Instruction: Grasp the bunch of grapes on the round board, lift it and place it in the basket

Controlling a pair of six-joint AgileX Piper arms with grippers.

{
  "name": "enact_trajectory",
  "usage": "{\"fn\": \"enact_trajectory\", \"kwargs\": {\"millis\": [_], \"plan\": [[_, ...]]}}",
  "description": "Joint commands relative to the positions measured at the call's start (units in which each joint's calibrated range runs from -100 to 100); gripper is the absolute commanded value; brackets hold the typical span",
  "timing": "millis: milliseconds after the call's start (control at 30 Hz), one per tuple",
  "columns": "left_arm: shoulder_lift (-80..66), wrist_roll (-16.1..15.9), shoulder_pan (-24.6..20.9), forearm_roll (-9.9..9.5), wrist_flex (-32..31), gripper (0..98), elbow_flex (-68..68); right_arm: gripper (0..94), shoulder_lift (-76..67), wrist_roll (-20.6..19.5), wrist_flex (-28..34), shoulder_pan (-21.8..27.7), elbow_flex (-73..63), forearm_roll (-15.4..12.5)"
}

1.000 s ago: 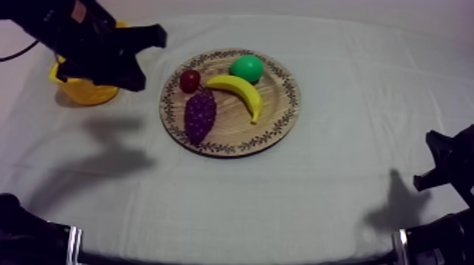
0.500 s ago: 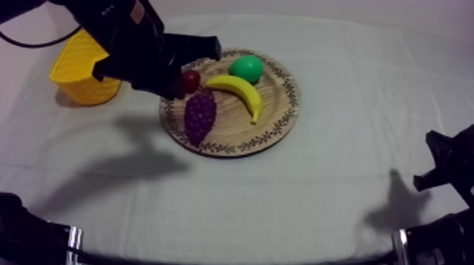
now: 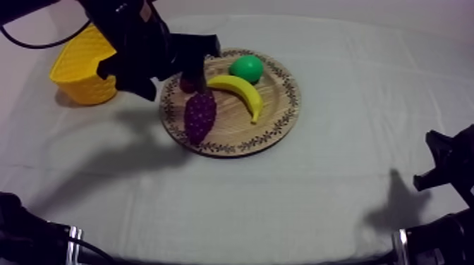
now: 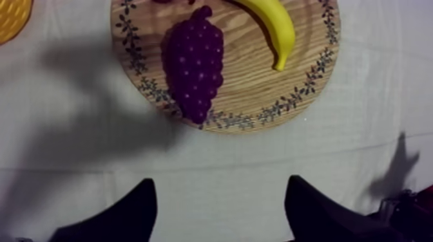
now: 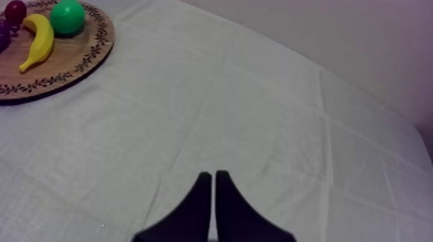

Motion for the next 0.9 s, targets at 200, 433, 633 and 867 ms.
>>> {"fn": "enact_trajectory", "kwargs": {"millis": [200, 433, 633, 867], "plan": [[4.5, -0.4, -0.3, 0.14, 0.0, 86.6, -0.1, 0.3, 0.0, 0.0, 0.0, 0.0, 0.0, 0.0], [11.7, -1.0, -0.9, 0.21, -2.6, 86.9, -0.7, 0.3, 0.0, 0.0, 0.0, 0.0, 0.0, 0.0], [19.1, -1.8, -1.9, 0.41, -4.7, 87.7, -3.6, 0.3, 0.0, 0.0, 0.0, 0.0, 0.0, 0.0], [26.6, -3.2, -3.7, 0.71, -5.7, 88.6, -8.6, 0.3, 0.0, 0.0, 0.0, 0.0, 0.0, 0.0]]}}
